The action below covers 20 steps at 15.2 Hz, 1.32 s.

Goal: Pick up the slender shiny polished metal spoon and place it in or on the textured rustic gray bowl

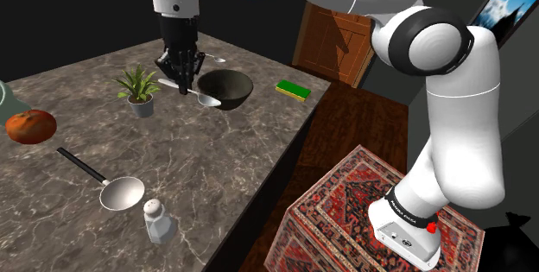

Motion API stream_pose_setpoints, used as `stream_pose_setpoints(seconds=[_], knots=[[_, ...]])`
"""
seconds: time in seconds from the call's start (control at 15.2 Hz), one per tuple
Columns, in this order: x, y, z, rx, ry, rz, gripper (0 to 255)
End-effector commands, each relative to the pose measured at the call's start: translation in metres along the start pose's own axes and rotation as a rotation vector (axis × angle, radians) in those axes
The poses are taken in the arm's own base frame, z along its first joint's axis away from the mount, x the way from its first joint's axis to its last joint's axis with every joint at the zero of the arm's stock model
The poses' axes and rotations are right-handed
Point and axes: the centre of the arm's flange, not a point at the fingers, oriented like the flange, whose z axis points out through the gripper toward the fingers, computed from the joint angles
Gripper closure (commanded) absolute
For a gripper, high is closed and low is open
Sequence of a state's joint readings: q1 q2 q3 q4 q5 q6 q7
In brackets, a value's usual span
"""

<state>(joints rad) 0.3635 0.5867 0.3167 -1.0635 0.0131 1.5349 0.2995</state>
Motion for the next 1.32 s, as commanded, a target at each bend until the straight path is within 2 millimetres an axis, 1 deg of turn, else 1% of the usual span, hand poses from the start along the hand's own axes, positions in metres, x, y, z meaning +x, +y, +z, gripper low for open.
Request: stream_pose_setpoints(seconds=[0.0, 0.86, 0.92, 1.25], knots=[[0.000, 0.012, -0.008, 0.000, -0.001, 0.000, 255], [0.027, 0.177, -0.046, 0.000, -0.001, 0.000, 255], [0.029, 0.193, -0.050, 0.000, -0.001, 0.000, 255], [0.033, 0.197, -0.024, 0.000, -0.001, 0.000, 255]])
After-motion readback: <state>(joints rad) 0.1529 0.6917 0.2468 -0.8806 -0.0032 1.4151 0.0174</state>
